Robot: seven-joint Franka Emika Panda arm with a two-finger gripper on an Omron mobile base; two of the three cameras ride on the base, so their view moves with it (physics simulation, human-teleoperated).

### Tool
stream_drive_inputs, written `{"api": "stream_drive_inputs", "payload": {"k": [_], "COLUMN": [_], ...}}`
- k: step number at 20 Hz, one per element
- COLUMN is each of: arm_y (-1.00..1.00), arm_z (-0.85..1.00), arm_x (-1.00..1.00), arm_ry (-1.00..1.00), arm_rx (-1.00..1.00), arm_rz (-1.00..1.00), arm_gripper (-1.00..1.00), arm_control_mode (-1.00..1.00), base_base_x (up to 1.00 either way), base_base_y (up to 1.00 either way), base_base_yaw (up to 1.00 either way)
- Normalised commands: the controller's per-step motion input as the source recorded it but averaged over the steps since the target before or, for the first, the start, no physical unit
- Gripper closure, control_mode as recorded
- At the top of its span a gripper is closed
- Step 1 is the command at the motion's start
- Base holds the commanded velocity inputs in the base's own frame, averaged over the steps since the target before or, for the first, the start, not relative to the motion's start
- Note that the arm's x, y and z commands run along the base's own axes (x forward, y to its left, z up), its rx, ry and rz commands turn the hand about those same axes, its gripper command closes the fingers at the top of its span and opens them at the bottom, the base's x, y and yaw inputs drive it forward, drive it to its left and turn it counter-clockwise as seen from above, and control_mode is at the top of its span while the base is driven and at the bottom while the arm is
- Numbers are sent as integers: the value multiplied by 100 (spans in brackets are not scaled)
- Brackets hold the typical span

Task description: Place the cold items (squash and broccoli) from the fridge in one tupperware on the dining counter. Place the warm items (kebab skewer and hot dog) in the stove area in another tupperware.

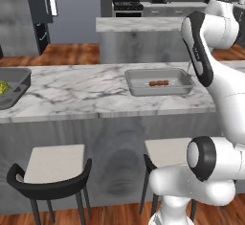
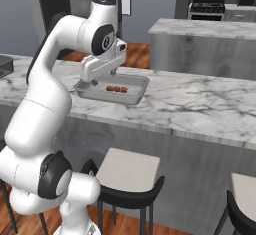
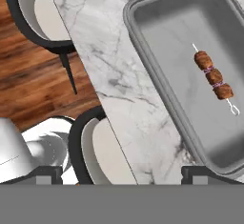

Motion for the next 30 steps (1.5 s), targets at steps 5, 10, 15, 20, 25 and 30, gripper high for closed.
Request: {"api": "stream_drive_inputs", "payload": {"k": [5, 10, 15, 20, 25, 30], "arm_y": [14, 19, 25, 45, 16, 4], "arm_z": [-1, -5, -1, -10, -3, -23], "arm_x": [-100, -100, -100, -92, -26, -11], "arm_ry": [-2, -2, 0, 0, 1, -4], "arm_rx": [8, 11, 10, 6, 0, -4], "arm_rz": [-47, -44, -43, -43, -23, 3], "arm_gripper": [-100, -100, -100, -100, -100, -100], "arm_control_mode": [-100, -100, -100, -100, -100, -100], "base_base_x": [0, 0, 0, 0, 0, 0], "base_base_y": [0, 0, 0, 0, 0, 0], "base_base_yaw": [0, 0, 0, 0, 0, 0]}}
